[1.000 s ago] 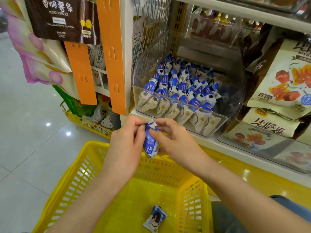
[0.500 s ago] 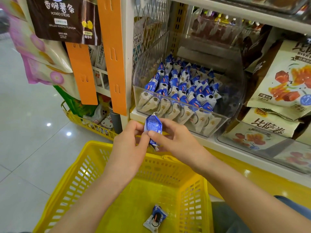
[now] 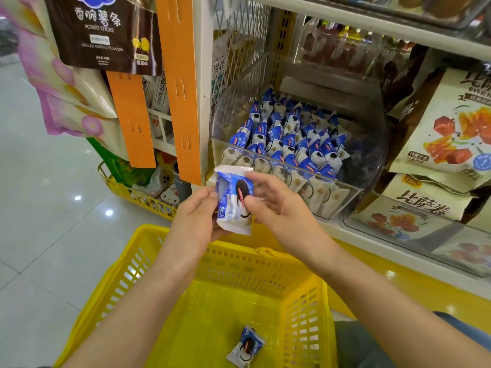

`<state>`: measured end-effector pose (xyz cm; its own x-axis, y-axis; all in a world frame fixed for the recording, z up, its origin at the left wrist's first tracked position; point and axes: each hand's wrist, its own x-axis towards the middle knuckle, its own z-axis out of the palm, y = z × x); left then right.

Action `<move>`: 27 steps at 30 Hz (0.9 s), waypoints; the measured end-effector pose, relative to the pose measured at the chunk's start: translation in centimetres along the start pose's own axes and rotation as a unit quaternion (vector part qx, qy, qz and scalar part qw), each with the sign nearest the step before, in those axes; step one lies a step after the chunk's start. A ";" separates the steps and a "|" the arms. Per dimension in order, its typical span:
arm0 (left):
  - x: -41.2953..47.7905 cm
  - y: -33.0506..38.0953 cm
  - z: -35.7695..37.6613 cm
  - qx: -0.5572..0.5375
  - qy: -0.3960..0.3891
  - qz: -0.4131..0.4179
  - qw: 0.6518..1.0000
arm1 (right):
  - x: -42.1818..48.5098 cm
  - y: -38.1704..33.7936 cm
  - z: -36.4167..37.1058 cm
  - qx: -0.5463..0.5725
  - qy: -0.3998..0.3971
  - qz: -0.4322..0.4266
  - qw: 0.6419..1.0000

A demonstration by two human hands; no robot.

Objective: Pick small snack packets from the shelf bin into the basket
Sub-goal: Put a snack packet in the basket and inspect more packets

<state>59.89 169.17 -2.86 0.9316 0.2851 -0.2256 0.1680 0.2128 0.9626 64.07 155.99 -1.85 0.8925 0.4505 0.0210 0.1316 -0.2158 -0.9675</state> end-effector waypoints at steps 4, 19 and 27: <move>-0.4 0.2 0.5 0.005 -0.062 -0.058 0.996 | 0.2 0.1 -0.2 0.013 0.033 0.047 0.998; 0.2 0.2 0.2 0.267 -0.019 0.125 0.955 | 1.0 -0.6 -1.2 -0.171 0.160 -0.063 0.970; 1.8 2.3 -0.3 0.088 -0.049 0.092 0.991 | 3.3 -2.7 -1.6 -0.124 0.116 -0.104 0.980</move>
<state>61.89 170.45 -1.07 0.9769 0.2107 -0.0357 0.0373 -0.0035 0.9993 67.37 156.67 1.20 0.9053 0.3050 0.2958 0.3965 -0.3563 -0.8461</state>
